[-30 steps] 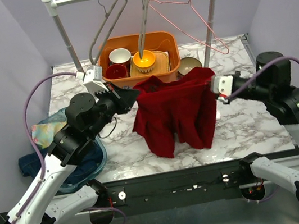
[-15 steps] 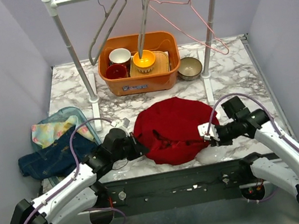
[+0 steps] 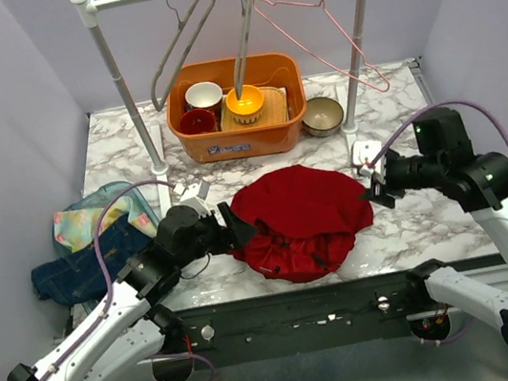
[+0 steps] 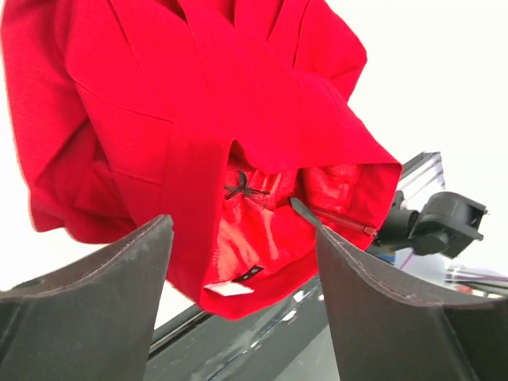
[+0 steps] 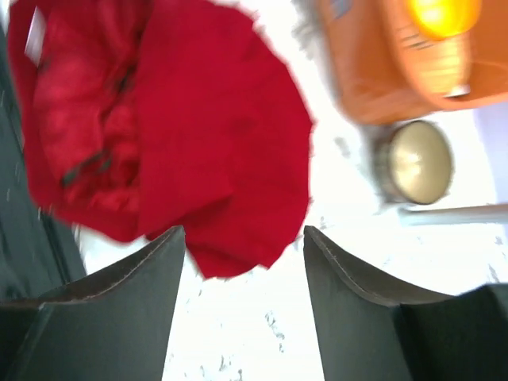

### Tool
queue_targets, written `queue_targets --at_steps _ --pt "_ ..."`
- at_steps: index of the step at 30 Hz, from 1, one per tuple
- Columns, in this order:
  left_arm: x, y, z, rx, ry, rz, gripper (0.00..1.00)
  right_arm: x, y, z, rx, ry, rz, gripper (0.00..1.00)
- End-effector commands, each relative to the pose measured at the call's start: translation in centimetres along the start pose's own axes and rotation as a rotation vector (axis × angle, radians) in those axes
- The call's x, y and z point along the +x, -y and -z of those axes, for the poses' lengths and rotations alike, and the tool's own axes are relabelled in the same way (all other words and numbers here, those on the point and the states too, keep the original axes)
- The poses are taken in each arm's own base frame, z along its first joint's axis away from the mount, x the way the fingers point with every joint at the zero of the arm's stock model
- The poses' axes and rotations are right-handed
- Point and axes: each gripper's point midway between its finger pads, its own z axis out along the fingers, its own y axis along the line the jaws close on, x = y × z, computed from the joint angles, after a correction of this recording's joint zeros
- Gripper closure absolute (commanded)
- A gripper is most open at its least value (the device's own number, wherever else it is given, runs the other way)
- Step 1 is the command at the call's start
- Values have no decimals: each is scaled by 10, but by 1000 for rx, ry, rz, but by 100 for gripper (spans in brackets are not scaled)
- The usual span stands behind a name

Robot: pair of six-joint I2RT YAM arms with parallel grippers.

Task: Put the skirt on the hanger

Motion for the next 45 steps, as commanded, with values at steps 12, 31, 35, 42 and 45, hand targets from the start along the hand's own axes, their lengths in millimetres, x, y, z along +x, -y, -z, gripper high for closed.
queue_targets --at_steps 12,31,35,42,45 --pt "-56 -5 45 -73 209 -470 1 -96 224 76 706 256 -452 16" --pt "-66 -12 44 -90 300 -468 1 -48 286 -15 500 162 -592 40" --pt "-66 -13 44 -93 300 -466 1 -51 287 -21 470 172 -591 78" --pt "-67 -13 44 -95 303 -465 1 -82 281 -2 451 260 -546 99" --pt "-67 -13 45 -91 306 -463 1 -102 270 25 485 312 -502 99"
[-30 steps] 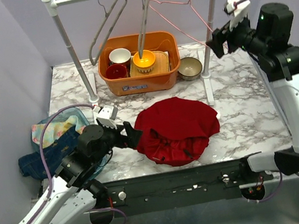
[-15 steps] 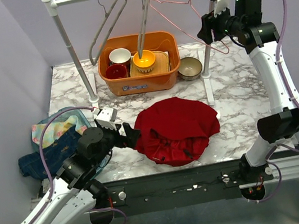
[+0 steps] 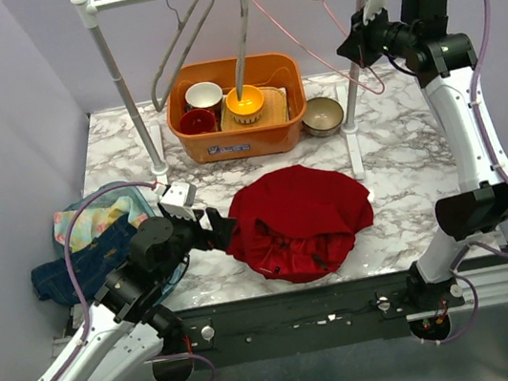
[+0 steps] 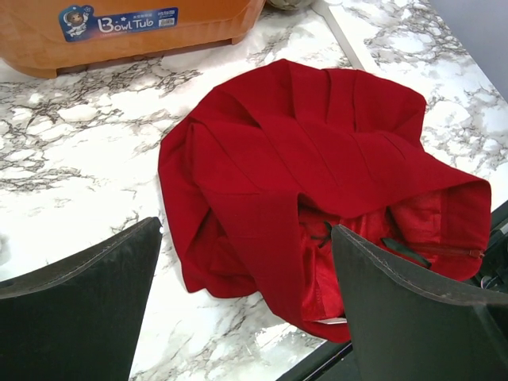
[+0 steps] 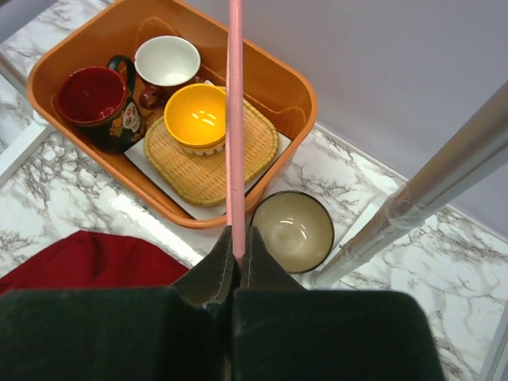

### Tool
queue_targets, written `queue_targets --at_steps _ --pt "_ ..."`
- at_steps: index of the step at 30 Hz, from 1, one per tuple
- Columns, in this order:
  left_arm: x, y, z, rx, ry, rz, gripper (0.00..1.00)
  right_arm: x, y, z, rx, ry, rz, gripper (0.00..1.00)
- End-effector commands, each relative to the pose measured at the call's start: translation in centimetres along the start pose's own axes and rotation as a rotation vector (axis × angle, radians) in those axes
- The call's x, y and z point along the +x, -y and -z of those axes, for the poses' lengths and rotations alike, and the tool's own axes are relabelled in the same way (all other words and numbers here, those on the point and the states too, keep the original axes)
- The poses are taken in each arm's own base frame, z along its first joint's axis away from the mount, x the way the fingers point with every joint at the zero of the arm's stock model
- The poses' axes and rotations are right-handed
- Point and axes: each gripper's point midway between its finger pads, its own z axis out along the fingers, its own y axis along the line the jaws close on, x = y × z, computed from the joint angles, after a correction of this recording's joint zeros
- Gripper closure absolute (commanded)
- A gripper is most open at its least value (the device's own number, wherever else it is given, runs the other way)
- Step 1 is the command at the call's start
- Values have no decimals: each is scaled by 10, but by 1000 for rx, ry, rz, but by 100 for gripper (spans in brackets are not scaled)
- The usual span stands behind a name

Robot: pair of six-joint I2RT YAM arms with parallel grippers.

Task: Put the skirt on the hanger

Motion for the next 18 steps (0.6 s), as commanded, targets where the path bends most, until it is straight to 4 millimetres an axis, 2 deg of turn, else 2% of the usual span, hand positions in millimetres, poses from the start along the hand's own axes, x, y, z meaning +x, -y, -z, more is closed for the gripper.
queue_targets --at_steps 1,3,4,6,10,12,13,14,15,16,17,18 --pt "-5 -4 1 -14 34 -7 1 -42 -19 46 -10 129 44 99" --pt "-6 -4 1 -13 38 -7 1 -48 -23 60 12 155 56 99" --pt "-5 -4 1 -13 35 -5 1 -39 -22 60 21 139 47 99" --pt "-6 -3 1 -9 37 -5 1 -40 -23 70 50 150 55 99" --pt "-4 -1 0 5 29 -5 1 -18 -26 74 56 93 51 99" --pt "-3 1 -1 13 23 -5 1 2 -30 75 48 51 42 99" --pt "0 1 -3 17 13 -6 1 1 -36 87 49 61 68 99" --pt "2 4 -4 31 2 -7 1 19 -39 86 43 25 62 99" --pt "4 5 -5 35 -9 -7 1 26 -40 90 51 13 67 99" --pt "8 5 -8 37 -29 -8 1 31 -43 96 55 5 91 99" --pt "10 7 -9 45 -42 -7 1 32 -47 111 73 12 116 99" --pt "13 8 -11 50 -56 -5 1 52 -51 113 70 -29 116 99"
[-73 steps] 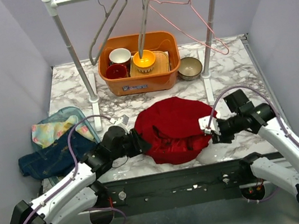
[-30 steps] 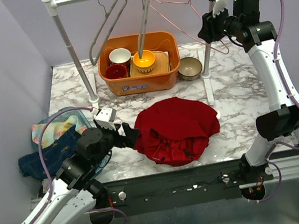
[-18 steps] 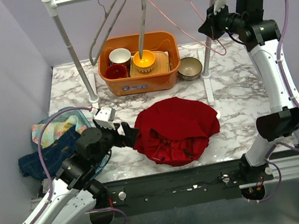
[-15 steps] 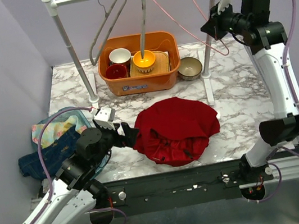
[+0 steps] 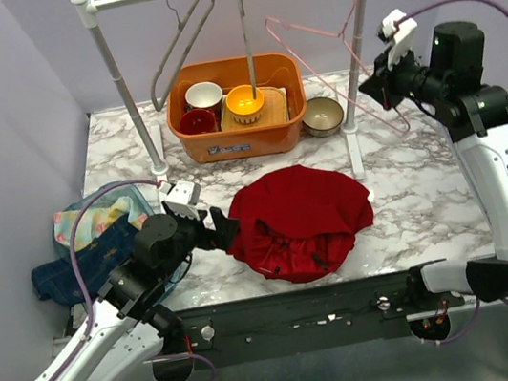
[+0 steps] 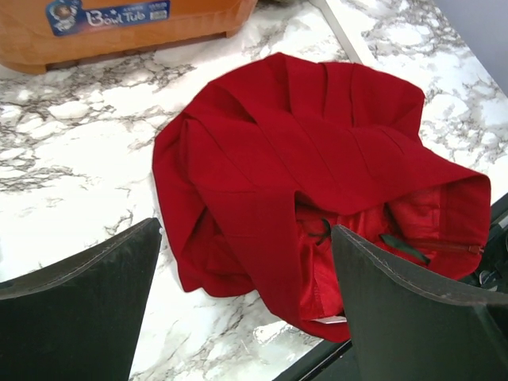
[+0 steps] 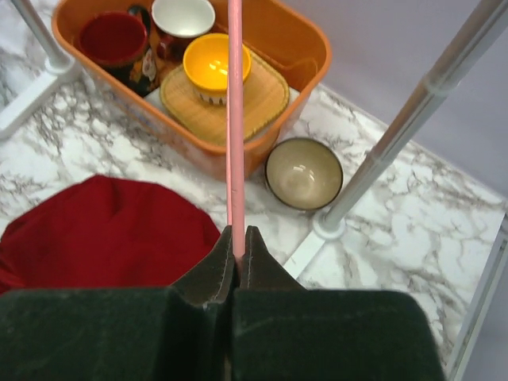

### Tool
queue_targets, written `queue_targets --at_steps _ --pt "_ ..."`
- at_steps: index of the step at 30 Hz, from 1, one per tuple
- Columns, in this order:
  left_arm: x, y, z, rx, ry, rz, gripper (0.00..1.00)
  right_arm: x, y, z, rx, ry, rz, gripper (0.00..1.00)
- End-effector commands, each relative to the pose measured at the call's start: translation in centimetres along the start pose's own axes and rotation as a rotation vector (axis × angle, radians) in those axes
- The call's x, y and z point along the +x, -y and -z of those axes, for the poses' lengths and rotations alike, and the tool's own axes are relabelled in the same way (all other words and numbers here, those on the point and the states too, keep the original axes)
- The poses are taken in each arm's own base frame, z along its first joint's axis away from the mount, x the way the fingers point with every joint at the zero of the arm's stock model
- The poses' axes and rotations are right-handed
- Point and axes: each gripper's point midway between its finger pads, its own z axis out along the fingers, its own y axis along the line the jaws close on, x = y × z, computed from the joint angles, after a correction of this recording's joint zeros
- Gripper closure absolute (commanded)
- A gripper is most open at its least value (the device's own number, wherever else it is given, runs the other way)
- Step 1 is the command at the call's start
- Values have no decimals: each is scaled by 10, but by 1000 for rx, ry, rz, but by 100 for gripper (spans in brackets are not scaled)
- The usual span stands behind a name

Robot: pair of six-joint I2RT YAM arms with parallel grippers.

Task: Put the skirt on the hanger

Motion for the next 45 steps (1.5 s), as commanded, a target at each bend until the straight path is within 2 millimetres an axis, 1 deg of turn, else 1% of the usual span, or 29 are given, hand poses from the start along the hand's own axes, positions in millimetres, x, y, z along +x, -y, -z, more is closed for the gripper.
queue_targets --at_steps 1,2,3,4,5,6,7,8,9,10,12,13,15,17,18,19,21,22,23,24,25,26,27,29,30,35,36,42,45 --pt "15 7 -13 42 -69 -4 1 38 -8 34 52 -72 86 99" --pt "19 9 -15 47 -88 11 1 36 -10 52 92 -55 112 99" --pt "23 11 -18 56 -109 18 2 57 -15 55 81 -104 108 99" --pt "31 11 -23 53 -148 29 3 64 -18 61 80 -116 136 99" --pt "35 12 -26 46 -165 52 4 72 -21 69 86 -127 147 99" --pt "40 19 -26 79 -199 71 7 78 -32 83 75 -129 165 99" --pt "49 20 -30 77 -236 86 9 94 -39 87 47 -159 198 99" --pt "53 23 -32 85 -257 98 12 100 -49 92 6 -159 217 99" --pt "58 24 -32 74 -282 128 18 109 -62 105 -27 -170 231 99" --pt "66 24 -34 64 -318 134 20 118 -69 109 -63 -180 270 99" --pt "78 29 -32 48 -364 148 24 142 -91 115 -161 -218 264 99" --pt "84 27 -32 25 -382 143 25 147 -99 119 -201 -213 302 99" --pt "93 31 -29 13 -413 127 25 164 -116 123 -291 -238 279 99" --pt "101 33 -29 -1 -438 138 27 171 -126 125 -356 -241 299 99" --pt "104 34 -28 -6 -450 142 30 176 -135 128 -403 -244 285 99" --pt "111 36 -28 -13 -473 148 32 178 -140 129 -444 -235 313 99" --pt "117 34 -29 -37 -490 155 40 179 -149 133 -492 -226 305 99" --pt "122 30 -30 -61 -506 152 41 180 -152 135 -514 -217 337 99" --pt "123 27 -30 -84 -508 155 47 180 -154 137 -527 -214 339 99" --pt "124 18 -30 -130 -507 144 62 181 -156 138 -536 -212 342 99" --pt "123 16 -31 -150 -502 146 70 182 -158 140 -554 -207 365 99" --pt "119 14 -32 -163 -490 145 74 183 -160 141 -566 -207 366 99" --pt "116 12 -33 -178 -476 144 76 184 -165 144 -587 -208 357 99" --pt "106 16 -36 -170 -451 149 79 189 -168 145 -620 -209 370 99" --pt "104 16 -36 -175 -448 148 82 192 -169 146 -629 -218 368 99" --pt "91 20 -42 -179 -431 151 87 209 -172 151 -661 -257 401 99" --pt "90 20 -41 -180 -430 150 89 213 -171 152 -658 -272 405 99" --pt "76 22 -36 -183 -412 151 92 231 -168 152 -658 -324 412 99" --pt "68 23 -32 -172 -392 151 92 234 -168 149 -667 -330 403 99"
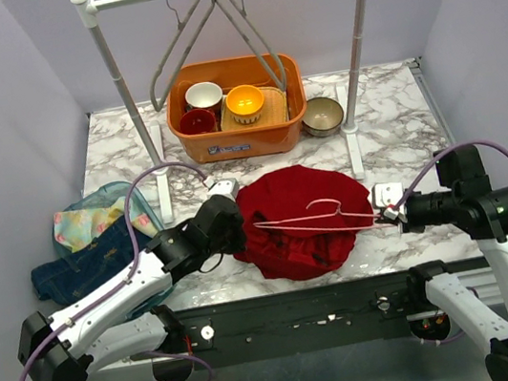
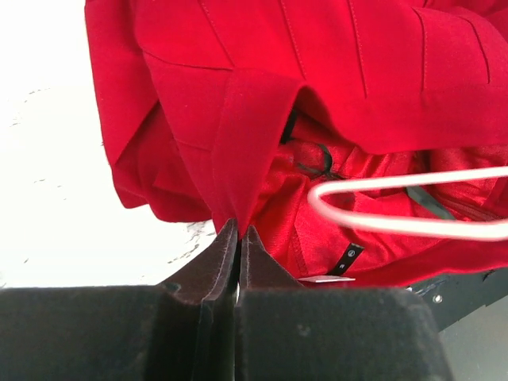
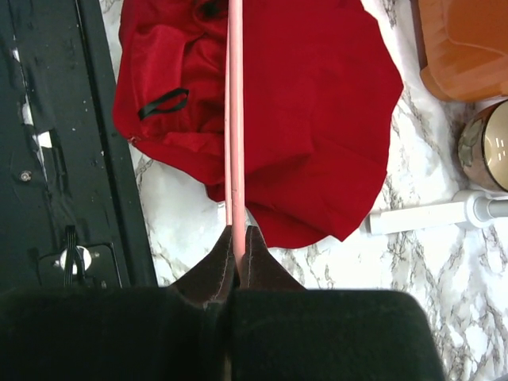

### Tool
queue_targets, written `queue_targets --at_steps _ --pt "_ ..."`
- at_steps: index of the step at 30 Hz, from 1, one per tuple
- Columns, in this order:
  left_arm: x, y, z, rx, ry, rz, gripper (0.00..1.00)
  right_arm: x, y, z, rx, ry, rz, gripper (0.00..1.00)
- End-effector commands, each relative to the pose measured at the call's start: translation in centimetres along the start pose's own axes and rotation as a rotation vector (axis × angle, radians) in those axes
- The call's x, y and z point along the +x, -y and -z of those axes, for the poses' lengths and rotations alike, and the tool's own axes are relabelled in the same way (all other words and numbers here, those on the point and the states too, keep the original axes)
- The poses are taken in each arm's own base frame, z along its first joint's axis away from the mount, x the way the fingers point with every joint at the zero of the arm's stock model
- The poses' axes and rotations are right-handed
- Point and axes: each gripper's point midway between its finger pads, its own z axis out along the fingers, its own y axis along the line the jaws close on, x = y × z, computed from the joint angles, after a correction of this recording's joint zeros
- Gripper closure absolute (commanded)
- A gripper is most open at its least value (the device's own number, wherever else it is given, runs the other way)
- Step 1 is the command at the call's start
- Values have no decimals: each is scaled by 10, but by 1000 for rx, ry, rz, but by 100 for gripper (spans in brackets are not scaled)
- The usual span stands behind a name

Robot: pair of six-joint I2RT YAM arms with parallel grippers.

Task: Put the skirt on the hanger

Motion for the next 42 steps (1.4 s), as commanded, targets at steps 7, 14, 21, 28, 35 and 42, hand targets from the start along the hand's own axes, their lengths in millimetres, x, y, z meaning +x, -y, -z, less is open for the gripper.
queue_targets --at_steps 7,14,21,28,35,42 --pt "-41 30 37 118 103 -8 95 24 -34 -18 -209 -37 -179 99" --pt "-58 82 50 330 80 -43 96 2 -21 -39 -256 41 -229 99" --pt "-82 127 61 473 105 -55 98 -27 10 -74 -196 125 -278 99" --pt "-90 141 76 549 131 -47 99 -36 40 -90 -112 176 -376 99" --pt "-94 139 94 582 180 -24 99 -26 43 -100 -109 148 -409 99" --pt "-81 138 76 576 135 -46 73 -42 39 -105 -189 231 -400 99"
